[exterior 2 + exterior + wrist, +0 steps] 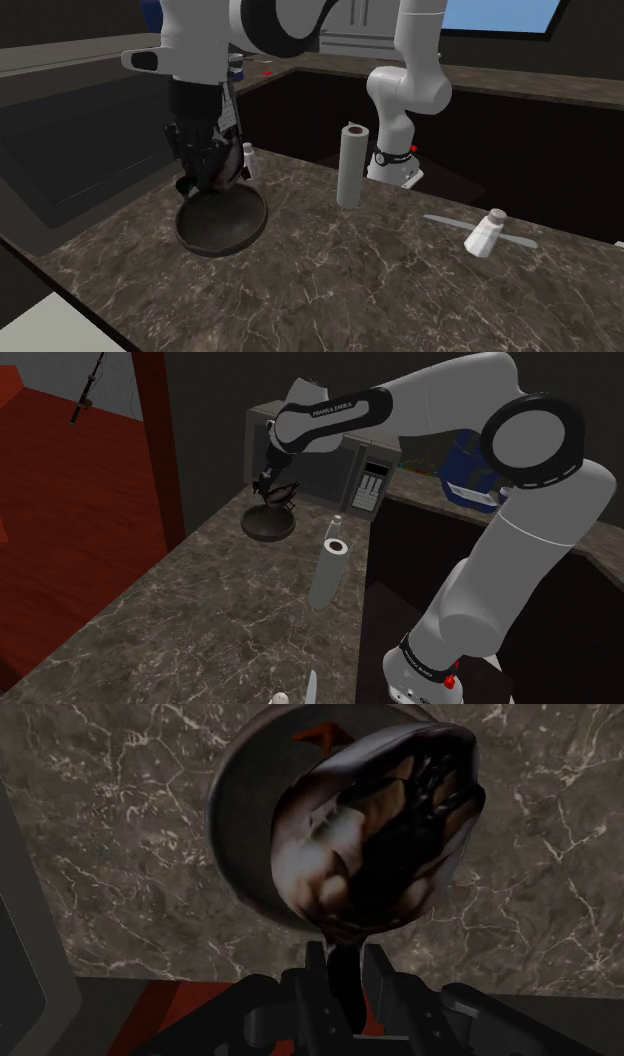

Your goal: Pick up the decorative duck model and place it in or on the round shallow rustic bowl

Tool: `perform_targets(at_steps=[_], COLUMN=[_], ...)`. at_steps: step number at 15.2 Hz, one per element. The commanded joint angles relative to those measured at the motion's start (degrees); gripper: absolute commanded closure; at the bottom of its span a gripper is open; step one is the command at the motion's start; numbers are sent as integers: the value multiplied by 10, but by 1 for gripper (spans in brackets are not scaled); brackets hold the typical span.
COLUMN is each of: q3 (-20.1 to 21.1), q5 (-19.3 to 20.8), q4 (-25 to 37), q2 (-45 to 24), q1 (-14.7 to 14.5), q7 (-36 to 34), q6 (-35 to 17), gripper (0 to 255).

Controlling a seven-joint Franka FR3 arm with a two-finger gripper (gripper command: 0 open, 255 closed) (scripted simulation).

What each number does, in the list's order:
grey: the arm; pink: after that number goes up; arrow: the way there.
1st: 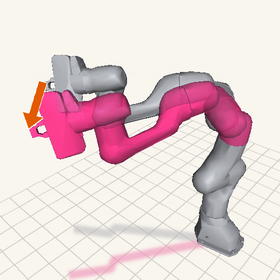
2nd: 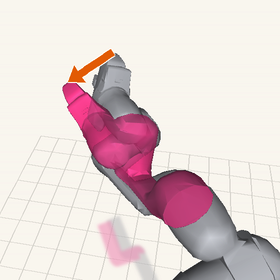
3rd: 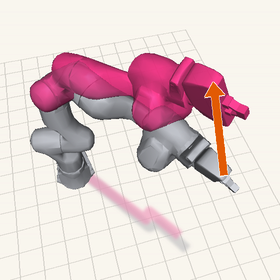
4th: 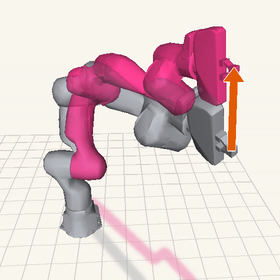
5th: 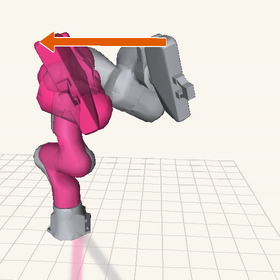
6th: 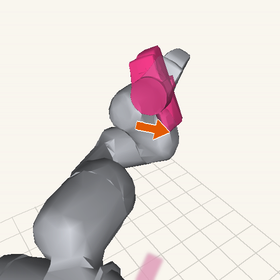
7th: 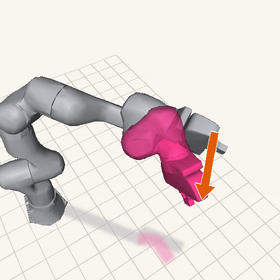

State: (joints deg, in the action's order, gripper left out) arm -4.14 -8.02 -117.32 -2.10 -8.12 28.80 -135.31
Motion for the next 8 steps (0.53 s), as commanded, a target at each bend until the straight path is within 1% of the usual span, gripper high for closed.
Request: perform_targets(at_steps=[1,8], q3=[-1,0], q5=[-4,-14], q4=[-2,-29], q2=[-10,-33], q1=[2,2], q7=[7,18], q6=[-11,-61], gripper=[255,255])
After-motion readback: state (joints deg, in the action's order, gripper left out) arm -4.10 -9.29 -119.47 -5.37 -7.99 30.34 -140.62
